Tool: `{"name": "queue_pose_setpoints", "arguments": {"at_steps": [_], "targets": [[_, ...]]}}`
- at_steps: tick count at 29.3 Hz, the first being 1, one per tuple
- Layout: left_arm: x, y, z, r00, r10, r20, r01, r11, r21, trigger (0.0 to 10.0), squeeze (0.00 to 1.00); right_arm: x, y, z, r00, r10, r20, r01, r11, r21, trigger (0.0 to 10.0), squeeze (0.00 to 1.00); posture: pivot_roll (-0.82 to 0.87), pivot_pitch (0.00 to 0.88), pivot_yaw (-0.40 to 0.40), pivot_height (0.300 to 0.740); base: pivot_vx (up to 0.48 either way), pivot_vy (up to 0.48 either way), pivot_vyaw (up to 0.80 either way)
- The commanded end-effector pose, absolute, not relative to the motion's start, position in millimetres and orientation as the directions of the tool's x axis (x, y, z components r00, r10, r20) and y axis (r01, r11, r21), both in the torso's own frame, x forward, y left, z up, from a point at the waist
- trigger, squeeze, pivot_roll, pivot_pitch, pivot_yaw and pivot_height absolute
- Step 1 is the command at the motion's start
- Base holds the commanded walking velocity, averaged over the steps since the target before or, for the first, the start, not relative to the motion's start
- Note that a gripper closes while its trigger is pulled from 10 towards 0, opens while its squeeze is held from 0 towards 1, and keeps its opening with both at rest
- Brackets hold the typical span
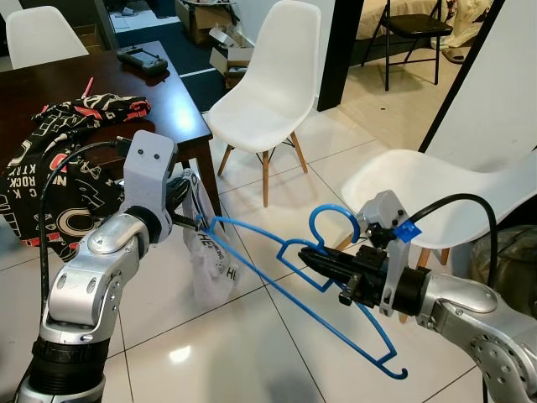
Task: Hang hanger
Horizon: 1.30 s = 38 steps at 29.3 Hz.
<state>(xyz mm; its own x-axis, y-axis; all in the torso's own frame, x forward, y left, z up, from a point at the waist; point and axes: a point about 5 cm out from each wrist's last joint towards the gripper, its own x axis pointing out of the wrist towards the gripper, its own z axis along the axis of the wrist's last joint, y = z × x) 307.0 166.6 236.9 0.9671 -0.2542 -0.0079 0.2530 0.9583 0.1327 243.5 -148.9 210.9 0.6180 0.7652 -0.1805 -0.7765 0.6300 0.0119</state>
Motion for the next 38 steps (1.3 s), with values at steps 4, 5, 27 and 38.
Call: {"name": "queue_pose_setpoints", "arguments": {"at_steps": [4,5,27,38], "targets": [[303.4,167.0,238.1,0.966,-0.259,-0.01,0.258,0.956,0.143,10.0,0.0,244.8,-147.3,210.7,0.621,0.765,-0.172,-0.776,0.631,0.005,10.0,0.0,0.03,0.176,0.055,0.74,0.0,0.0,0.0],[303.4,166.9,238.0,0.966,-0.259,-0.01,0.258,0.956,0.143,10.0,0.0,244.7,-147.2,210.8,0.62,0.766,-0.171,-0.776,0.63,0.007,10.0,0.0,0.03,0.176,0.055,0.74,0.0,0.0,0.0],[303.3,167.3,238.9,0.965,-0.261,-0.009,0.26,0.955,0.143,10.0,0.0,251.8,-147.5,213.4,0.67,0.728,-0.146,-0.737,0.676,-0.013,10.0,0.0,0.04,0.181,0.058,0.74,0.0,0.0,0.0],[303.5,167.7,238.8,0.965,-0.261,-0.01,0.26,0.955,0.144,10.0,0.0,248.9,-147.5,214.9,0.649,0.748,-0.138,-0.758,0.652,-0.031,10.0,0.0,0.04,0.182,0.056,0.74,0.0,0.0,0.0]]}}
